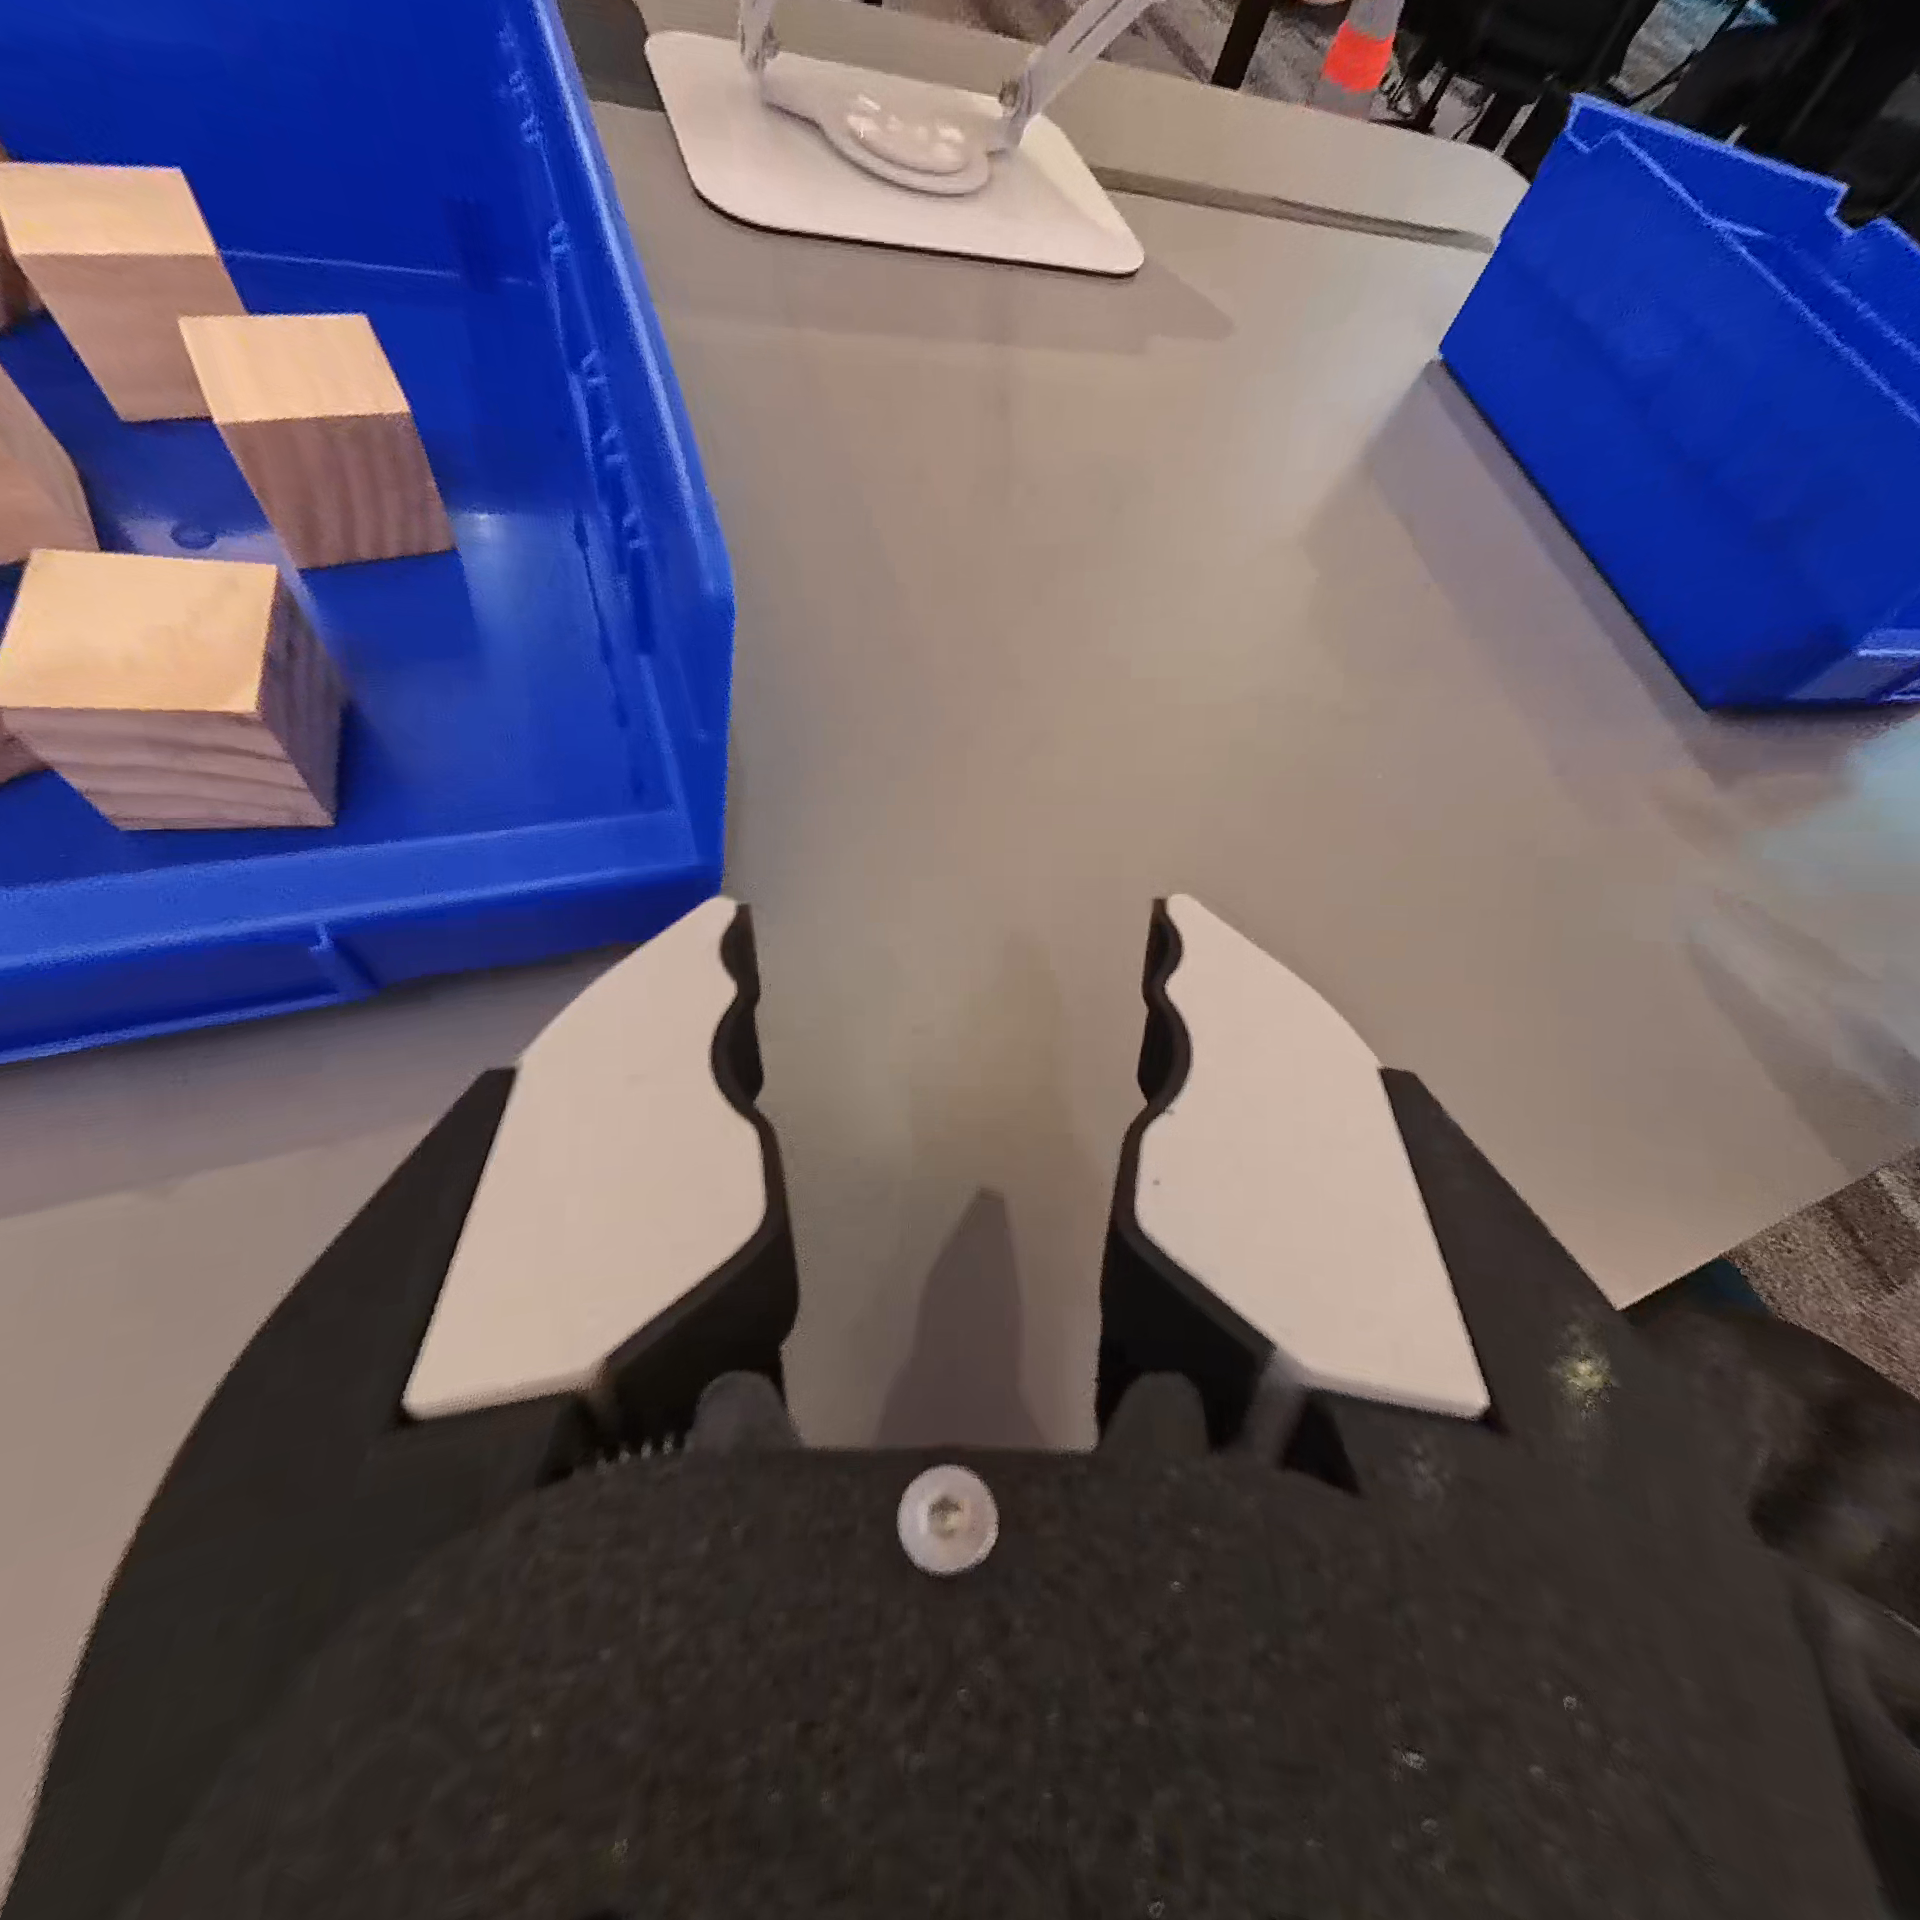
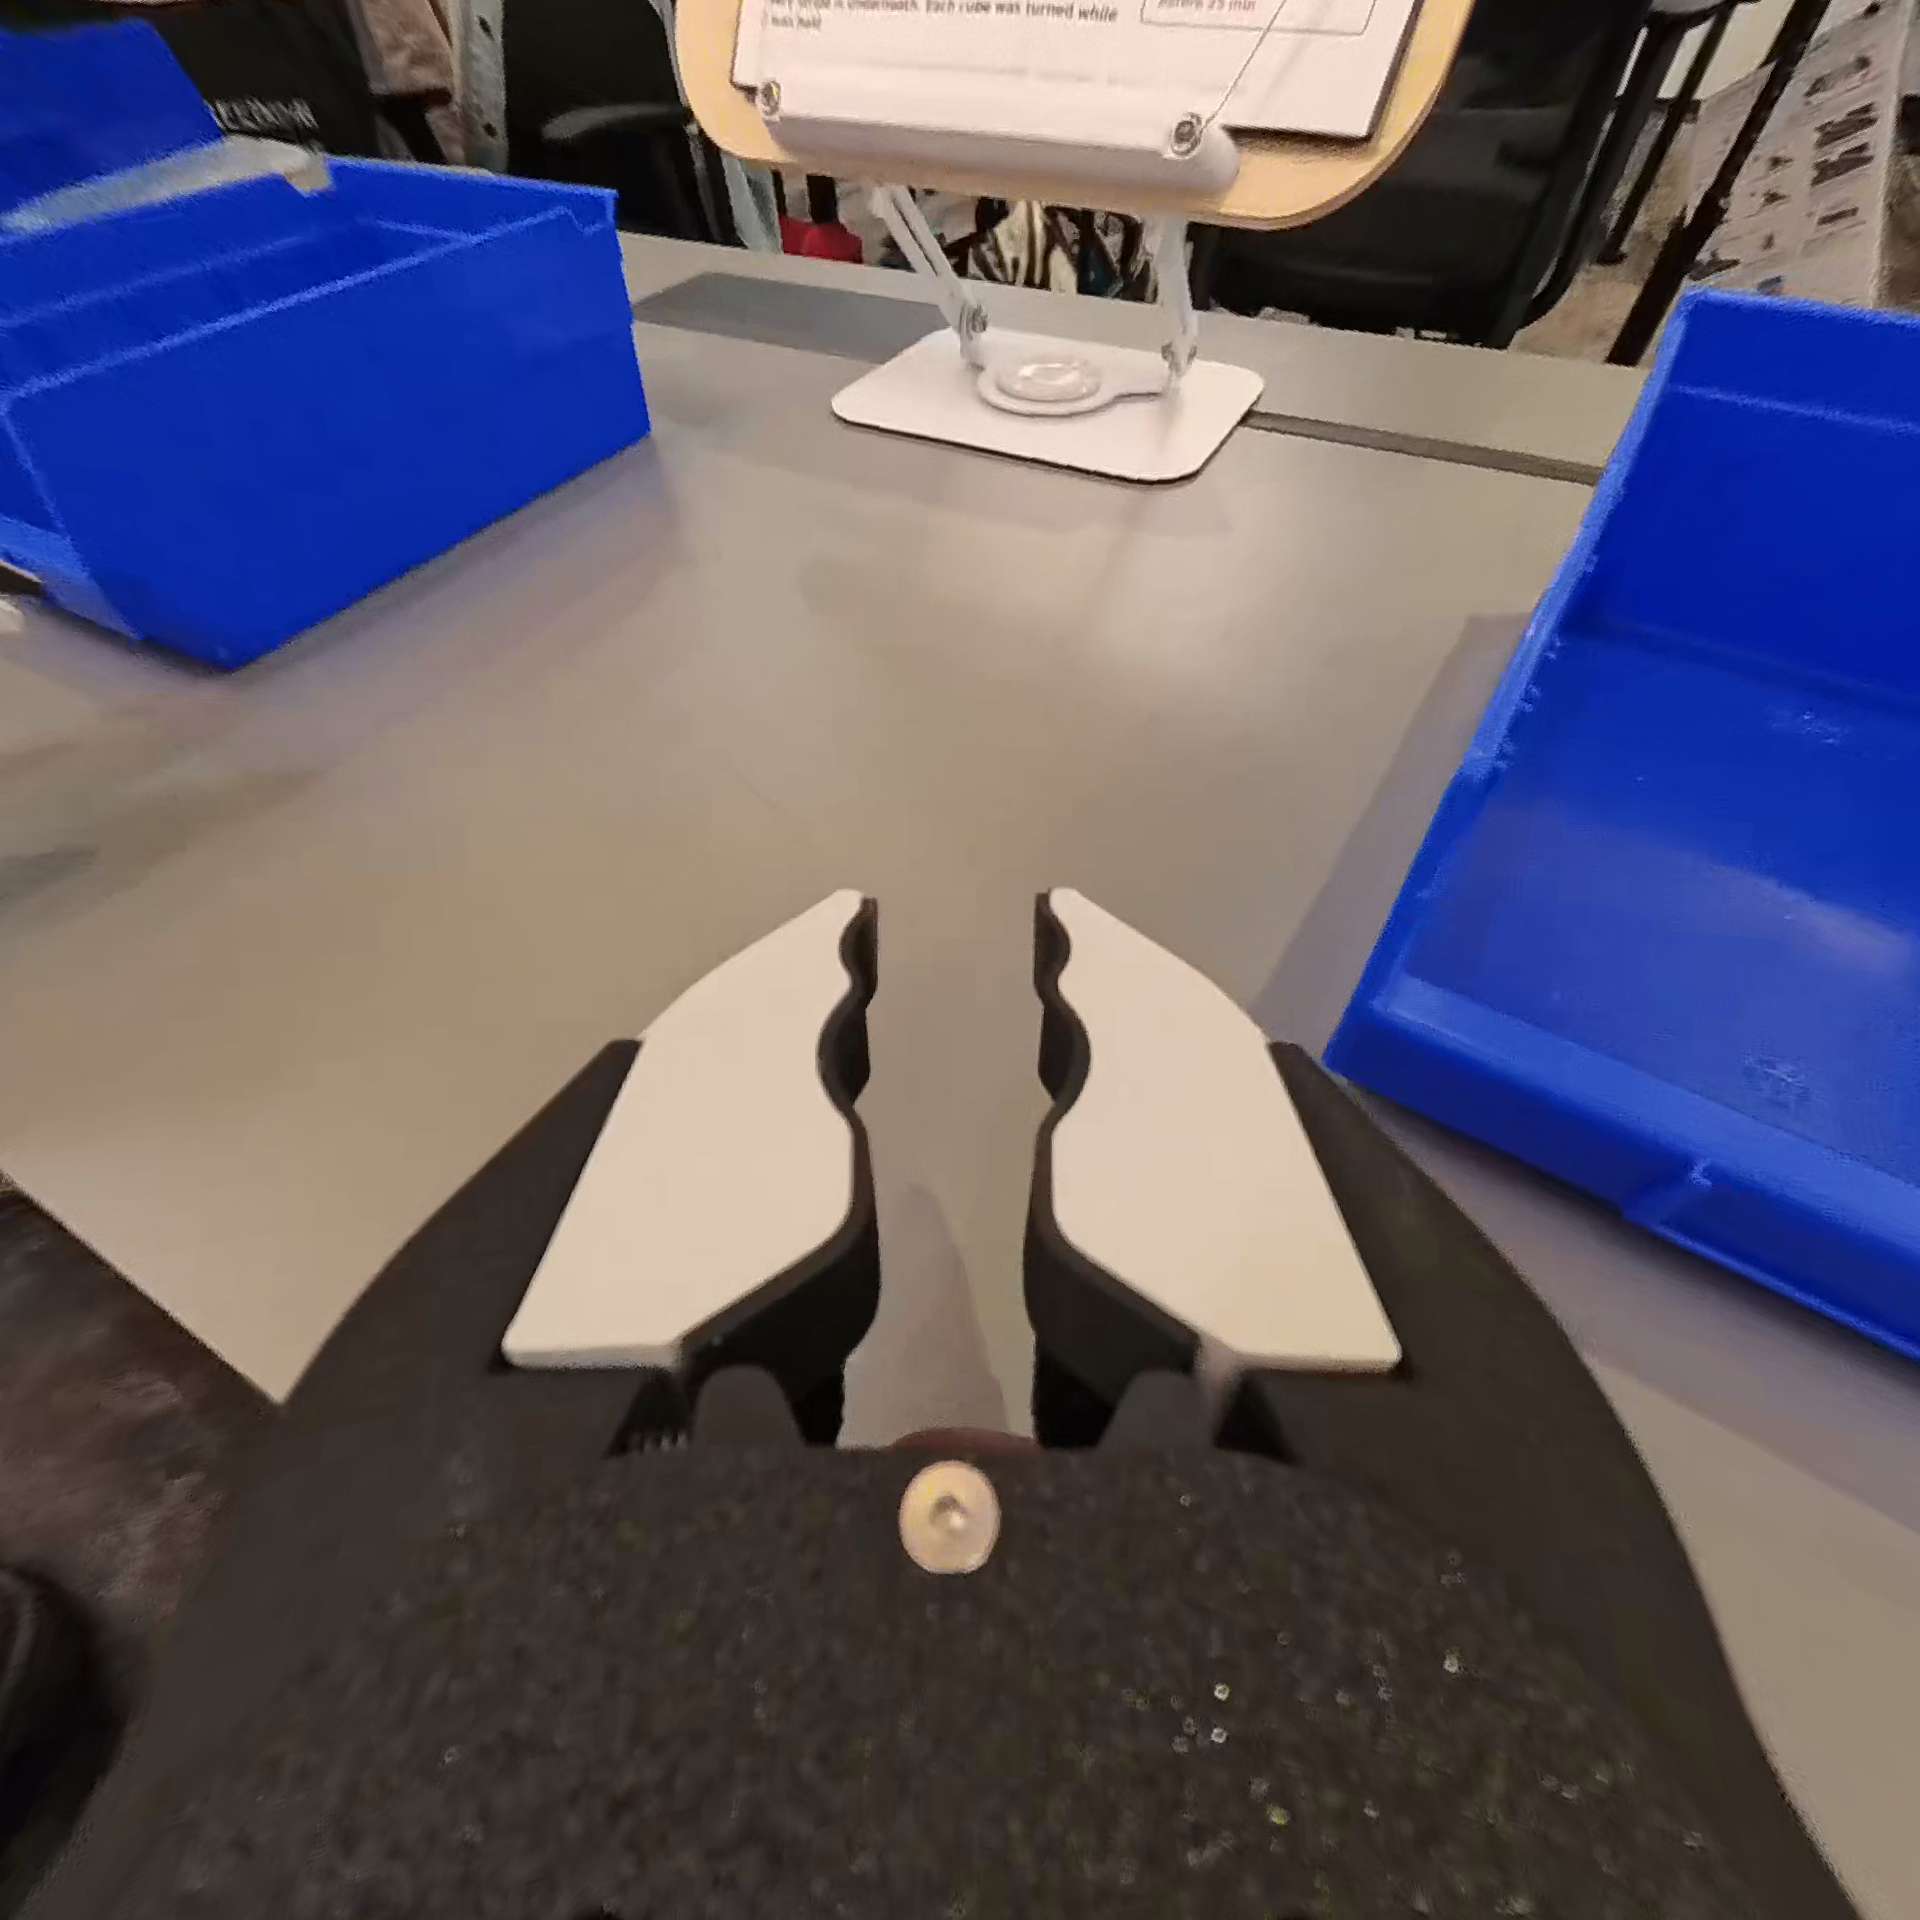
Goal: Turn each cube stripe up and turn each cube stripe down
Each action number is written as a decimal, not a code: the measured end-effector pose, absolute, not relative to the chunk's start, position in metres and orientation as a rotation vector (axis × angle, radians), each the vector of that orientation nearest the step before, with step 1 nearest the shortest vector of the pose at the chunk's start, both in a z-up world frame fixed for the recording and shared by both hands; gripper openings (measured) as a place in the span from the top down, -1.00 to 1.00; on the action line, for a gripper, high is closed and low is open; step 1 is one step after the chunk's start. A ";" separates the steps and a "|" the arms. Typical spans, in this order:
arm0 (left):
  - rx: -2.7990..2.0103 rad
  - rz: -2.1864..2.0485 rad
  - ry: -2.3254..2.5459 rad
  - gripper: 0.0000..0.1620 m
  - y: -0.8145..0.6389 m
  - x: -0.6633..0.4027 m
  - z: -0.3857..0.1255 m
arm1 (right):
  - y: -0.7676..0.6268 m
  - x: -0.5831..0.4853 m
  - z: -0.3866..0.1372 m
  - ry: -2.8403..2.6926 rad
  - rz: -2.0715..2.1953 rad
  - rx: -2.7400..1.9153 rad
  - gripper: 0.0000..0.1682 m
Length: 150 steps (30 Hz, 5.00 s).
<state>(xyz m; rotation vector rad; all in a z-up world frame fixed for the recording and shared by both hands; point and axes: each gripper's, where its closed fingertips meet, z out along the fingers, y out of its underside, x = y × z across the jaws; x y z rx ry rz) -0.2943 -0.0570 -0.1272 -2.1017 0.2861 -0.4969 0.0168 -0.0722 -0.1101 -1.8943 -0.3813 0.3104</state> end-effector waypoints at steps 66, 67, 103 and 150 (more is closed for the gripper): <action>-2.321 -0.825 0.412 0.45 0.071 -0.375 -0.061 | -0.078 0.001 -0.129 -0.441 0.547 -1.967 0.51; -2.237 -0.983 0.433 0.45 0.067 -0.358 -0.049 | -0.076 -0.005 -0.127 -0.428 0.624 -1.962 0.51; -1.864 -0.976 0.478 0.07 -0.045 -0.228 -0.091 | -0.028 -0.125 -0.025 -0.479 1.416 -1.597 0.47; -2.110 -0.726 0.942 0.24 -0.086 -0.203 -0.161 | -0.062 -0.047 -0.009 -0.516 0.974 -1.481 0.29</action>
